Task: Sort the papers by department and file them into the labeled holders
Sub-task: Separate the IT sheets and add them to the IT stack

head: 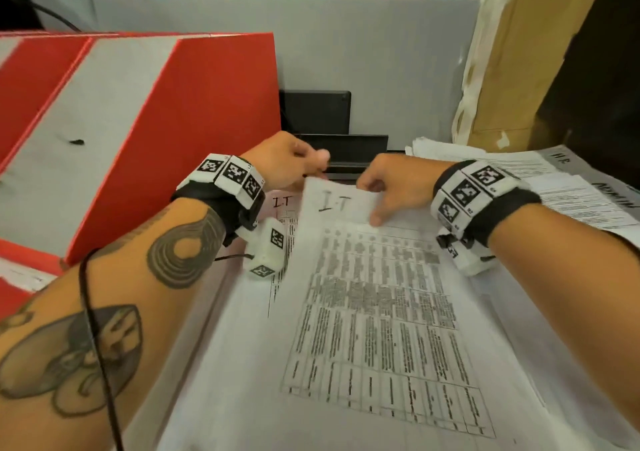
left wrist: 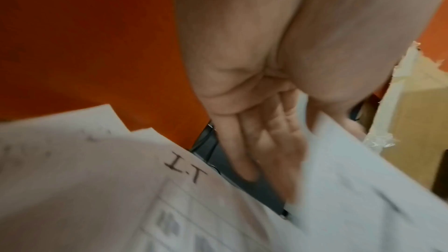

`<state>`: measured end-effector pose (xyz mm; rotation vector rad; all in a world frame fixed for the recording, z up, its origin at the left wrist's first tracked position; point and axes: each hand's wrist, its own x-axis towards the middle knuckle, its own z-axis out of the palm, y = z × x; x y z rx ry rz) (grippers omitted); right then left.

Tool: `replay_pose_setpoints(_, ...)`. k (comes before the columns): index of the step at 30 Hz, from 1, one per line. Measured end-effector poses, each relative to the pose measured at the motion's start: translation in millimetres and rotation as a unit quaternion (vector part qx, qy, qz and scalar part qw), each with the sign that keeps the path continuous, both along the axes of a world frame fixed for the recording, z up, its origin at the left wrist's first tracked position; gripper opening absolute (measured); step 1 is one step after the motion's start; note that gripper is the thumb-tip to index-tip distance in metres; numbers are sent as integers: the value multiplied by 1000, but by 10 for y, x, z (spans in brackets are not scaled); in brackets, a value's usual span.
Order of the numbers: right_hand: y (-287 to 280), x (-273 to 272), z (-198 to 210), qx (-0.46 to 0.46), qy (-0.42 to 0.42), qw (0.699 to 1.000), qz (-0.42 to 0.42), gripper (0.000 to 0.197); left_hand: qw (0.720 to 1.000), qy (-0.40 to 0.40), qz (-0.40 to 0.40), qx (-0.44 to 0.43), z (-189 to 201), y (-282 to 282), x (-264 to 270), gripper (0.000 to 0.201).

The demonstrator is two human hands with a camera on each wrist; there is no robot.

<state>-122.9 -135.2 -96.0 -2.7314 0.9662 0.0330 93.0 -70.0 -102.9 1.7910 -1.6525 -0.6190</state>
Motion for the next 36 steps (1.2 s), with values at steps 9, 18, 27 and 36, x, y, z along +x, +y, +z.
replay_pose_setpoints(9,-45,-78,88,-6,-13,999,-41,27,934,-338,98,63,99,-144,-52,43)
replay_pose_setpoints(18,10,-14,38,-39,-196,980,-23,41,992,-115,-46,-28,463,4,-112,16)
replay_pose_setpoints(27,-97,-539,62,134,-257,953,86,9,902,-374,-56,208,45,-146,17,59)
replay_pose_setpoints(36,-130,-517,34,99,-192,976,17,24,916,-373,8,145,18,-192,-81,37)
